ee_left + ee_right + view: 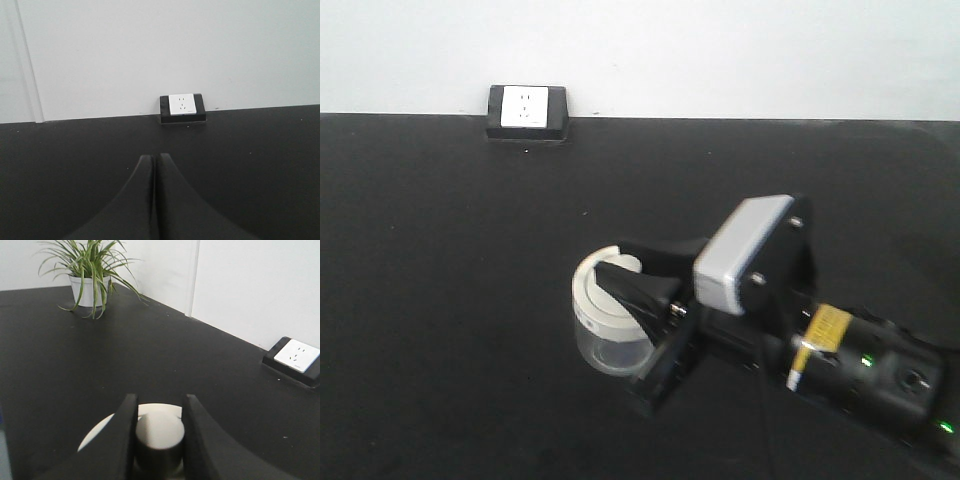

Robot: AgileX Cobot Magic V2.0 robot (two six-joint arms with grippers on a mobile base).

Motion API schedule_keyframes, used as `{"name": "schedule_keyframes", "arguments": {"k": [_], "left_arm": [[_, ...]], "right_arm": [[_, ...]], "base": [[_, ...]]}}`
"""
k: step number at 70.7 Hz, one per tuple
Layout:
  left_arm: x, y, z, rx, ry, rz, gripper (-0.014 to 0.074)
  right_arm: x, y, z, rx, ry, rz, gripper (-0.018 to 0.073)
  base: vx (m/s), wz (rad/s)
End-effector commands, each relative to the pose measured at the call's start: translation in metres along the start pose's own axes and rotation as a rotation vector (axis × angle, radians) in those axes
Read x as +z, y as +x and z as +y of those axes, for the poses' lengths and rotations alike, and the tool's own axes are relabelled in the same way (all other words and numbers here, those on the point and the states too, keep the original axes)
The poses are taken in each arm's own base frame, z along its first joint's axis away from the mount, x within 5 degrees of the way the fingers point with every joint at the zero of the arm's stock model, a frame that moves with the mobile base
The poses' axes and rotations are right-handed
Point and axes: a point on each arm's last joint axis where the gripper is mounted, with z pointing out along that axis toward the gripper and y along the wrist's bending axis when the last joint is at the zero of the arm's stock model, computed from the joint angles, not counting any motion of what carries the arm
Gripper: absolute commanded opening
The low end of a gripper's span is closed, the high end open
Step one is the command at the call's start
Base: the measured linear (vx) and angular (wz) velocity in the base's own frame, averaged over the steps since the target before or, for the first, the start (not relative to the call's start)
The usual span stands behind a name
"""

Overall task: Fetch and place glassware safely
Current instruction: 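Extend the right arm forward over the benchtop and lower the jar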

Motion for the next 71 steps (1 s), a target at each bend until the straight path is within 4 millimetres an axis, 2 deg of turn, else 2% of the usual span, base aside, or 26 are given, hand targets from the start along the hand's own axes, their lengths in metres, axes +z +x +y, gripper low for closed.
{"name": "schedule_keyframes", "arguments": {"k": [1, 8, 18, 26, 39, 53, 71], "left_arm": [[-0.001, -0.015, 0.000, -0.018, 0.008, -0.085, -0.0007], [-0.001, -0.015, 0.000, -0.018, 0.008, -0.085, -0.0007], [-0.001, -0.015, 0.000, -0.018, 0.008, -0.085, -0.0007], [-0.001, -0.015, 0.000, -0.018, 0.008, -0.085, -0.0007], [-0.001, -0.015, 0.000, -0.018, 0.008, -0.085, -0.0007], [-0.001, -0.015, 0.000, -0.018, 0.008, -0.085, -0.0007], [-0.001, -0.015, 0.000, -0.018, 0.008, -0.085, -0.0007]], "right_arm": [[0.014, -0.027, -0.005, -0.024, -0.008, -0.142, -0.0001], [0.029, -0.029, -0.018, -0.013, 0.016, -0.158, -0.0001], [0.041, -0.028, -0.050, -0.009, 0.069, -0.210, -0.0001], [0.045, -0.021, -0.077, -0.065, 0.091, -0.195, -0.0001], [0.052, -0.007, -0.110, -0.094, 0.032, -0.180, -0.0001], [0.062, 0.019, -0.137, -0.105, -0.064, -0.232, -0.0001], [0.077, 0.067, -0.149, -0.037, -0.093, -0.192, -0.0001]], "base": [[0.00, 0.00], [0.00, 0.00], [0.00, 0.00], [0.00, 0.00], [0.00, 0.00], [0.00, 0.00], [0.00, 0.00]]}}
